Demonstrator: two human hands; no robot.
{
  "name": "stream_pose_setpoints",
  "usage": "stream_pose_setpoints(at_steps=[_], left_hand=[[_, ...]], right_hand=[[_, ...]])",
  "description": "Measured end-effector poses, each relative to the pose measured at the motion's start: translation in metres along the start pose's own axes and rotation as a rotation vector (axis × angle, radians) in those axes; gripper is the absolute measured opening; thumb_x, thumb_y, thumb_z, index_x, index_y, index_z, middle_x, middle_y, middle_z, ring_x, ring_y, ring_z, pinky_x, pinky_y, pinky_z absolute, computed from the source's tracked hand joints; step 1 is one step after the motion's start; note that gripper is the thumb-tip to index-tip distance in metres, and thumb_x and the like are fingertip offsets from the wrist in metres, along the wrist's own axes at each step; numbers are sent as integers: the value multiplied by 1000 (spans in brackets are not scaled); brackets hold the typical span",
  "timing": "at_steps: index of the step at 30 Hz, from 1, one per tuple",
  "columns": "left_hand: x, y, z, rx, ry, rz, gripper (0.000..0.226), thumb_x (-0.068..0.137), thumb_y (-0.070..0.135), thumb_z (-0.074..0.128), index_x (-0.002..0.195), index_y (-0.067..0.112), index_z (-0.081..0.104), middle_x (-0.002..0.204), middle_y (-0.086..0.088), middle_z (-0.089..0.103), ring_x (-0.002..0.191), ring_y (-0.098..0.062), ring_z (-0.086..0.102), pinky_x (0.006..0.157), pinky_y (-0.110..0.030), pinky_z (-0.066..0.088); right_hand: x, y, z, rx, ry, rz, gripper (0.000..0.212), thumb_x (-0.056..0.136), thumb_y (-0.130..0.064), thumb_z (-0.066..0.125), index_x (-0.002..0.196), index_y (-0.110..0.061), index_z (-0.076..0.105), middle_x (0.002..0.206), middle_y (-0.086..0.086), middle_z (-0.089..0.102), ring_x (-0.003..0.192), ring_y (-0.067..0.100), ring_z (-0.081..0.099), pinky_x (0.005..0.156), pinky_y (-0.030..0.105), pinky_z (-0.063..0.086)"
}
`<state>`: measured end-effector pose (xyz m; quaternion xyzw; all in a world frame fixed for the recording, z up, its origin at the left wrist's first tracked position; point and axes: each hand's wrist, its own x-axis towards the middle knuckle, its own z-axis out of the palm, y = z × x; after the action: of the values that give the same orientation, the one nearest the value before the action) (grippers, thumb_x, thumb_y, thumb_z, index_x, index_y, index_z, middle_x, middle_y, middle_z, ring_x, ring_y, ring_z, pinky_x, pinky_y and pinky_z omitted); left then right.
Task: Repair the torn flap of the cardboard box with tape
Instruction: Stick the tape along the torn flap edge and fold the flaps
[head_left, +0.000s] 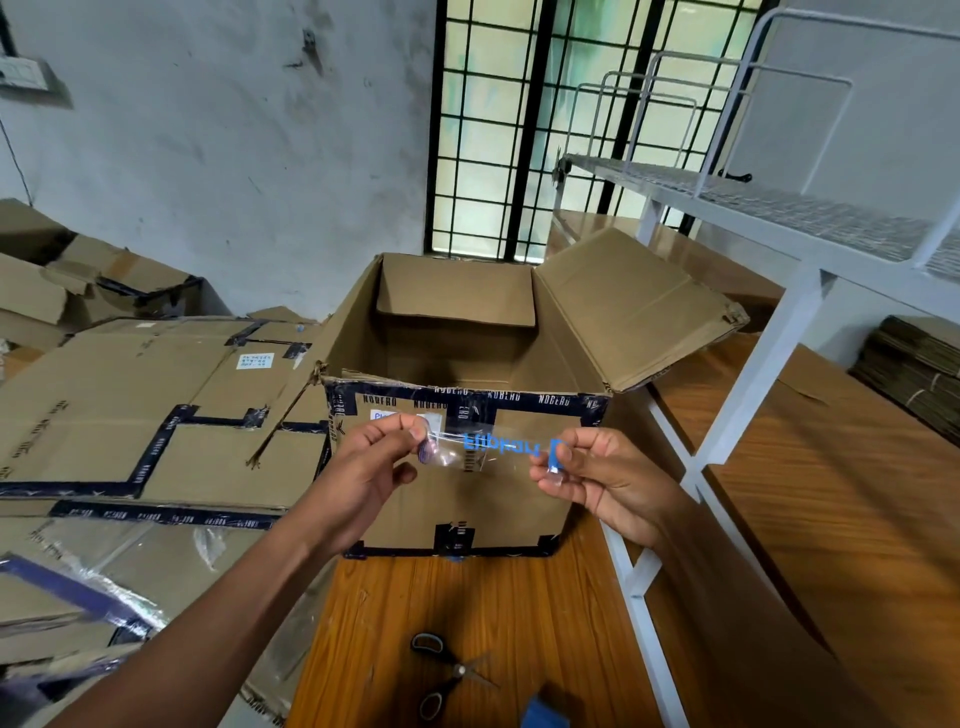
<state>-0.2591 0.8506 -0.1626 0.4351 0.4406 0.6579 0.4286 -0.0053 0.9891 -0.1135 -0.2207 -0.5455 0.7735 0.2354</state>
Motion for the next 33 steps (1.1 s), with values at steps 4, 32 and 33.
stream_pose_setpoints(at_steps=[4, 32, 33], left_hand=[[3, 4, 1, -11, -29, -8, 15, 101, 27, 64, 90, 17, 69, 94, -6, 61, 94, -17, 54, 78, -36, 38], [4, 7, -12, 51, -41, -40, 25, 110, 18, 52, 88, 17, 62, 91, -6, 60, 88, -14, 54, 76, -37, 36], [4, 7, -13, 54, -37, -40, 24, 110, 18, 52, 89, 17, 62, 92, -6, 60, 88, -14, 55, 77, -37, 37]], right_hand=[[-2, 3, -1, 26, -20, -9, 16, 67, -14, 79, 81, -6, 82, 92, 21, 77, 83, 26, 79, 67, 28, 65], [-3, 43, -10, 88, -91, 31, 27, 80, -4, 74, 106, 0, 79, 117, 29, 73, 101, 32, 77, 84, 34, 64], [-3, 44, -9, 83, -86, 41, 28, 79, -3, 75, 107, 1, 79, 117, 30, 73, 100, 32, 77, 84, 34, 64]])
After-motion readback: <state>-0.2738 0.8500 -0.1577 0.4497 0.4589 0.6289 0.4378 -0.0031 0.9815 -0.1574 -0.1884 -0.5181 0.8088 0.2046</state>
